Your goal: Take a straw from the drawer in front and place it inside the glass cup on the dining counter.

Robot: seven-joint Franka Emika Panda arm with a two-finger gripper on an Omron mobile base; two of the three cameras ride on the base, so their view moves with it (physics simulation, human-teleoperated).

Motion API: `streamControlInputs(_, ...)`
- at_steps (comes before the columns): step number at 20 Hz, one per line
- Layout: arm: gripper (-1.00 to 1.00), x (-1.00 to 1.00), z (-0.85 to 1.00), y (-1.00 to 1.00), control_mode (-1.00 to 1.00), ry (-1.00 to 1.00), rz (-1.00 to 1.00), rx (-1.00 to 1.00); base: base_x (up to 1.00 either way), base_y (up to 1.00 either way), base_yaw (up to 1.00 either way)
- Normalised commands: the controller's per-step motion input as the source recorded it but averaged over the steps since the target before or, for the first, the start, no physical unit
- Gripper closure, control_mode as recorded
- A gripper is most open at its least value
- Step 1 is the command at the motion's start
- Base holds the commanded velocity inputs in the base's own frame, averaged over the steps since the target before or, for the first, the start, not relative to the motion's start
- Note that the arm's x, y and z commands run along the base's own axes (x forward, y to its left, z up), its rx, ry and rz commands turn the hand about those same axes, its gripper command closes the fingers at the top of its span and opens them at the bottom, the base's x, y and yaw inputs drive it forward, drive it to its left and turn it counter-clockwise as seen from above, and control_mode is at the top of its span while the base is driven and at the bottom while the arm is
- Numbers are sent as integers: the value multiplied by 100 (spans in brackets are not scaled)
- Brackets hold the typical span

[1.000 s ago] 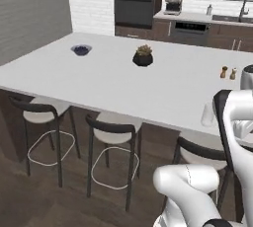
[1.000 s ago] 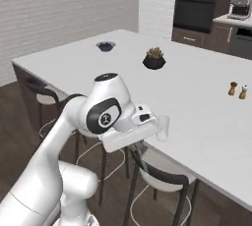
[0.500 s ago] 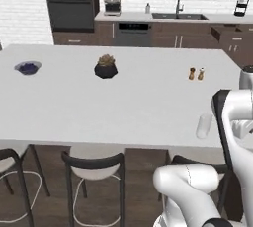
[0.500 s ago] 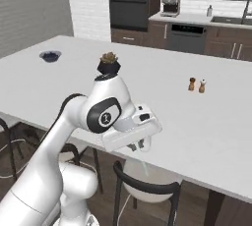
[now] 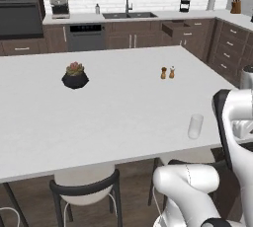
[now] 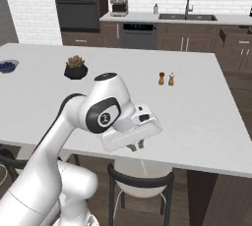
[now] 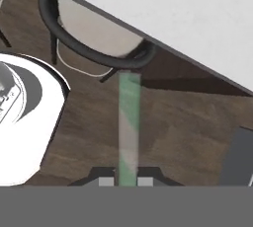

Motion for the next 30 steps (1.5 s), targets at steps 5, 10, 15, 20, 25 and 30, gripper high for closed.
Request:
streamControlInputs(5, 100, 18, 56, 2, -100, -11, -12, 0, 0, 0, 0)
streamControlInputs(10, 100, 2, 98, 0, -100, -22, 0, 1, 0, 0, 0)
streamControlInputs(15, 100, 12, 63, 1, -100, -14, -1, 8, 0, 0, 0)
streamControlInputs(20, 100, 7, 3, 7, -100, -25, 0, 18, 0, 0, 0)
streamControlInputs(25, 100, 31, 19, 24, -100, -23, 2, 17, 0, 0, 0)
streamControlInputs(30, 100, 23, 9, 22, -100, -20, 0, 17, 0, 0, 0)
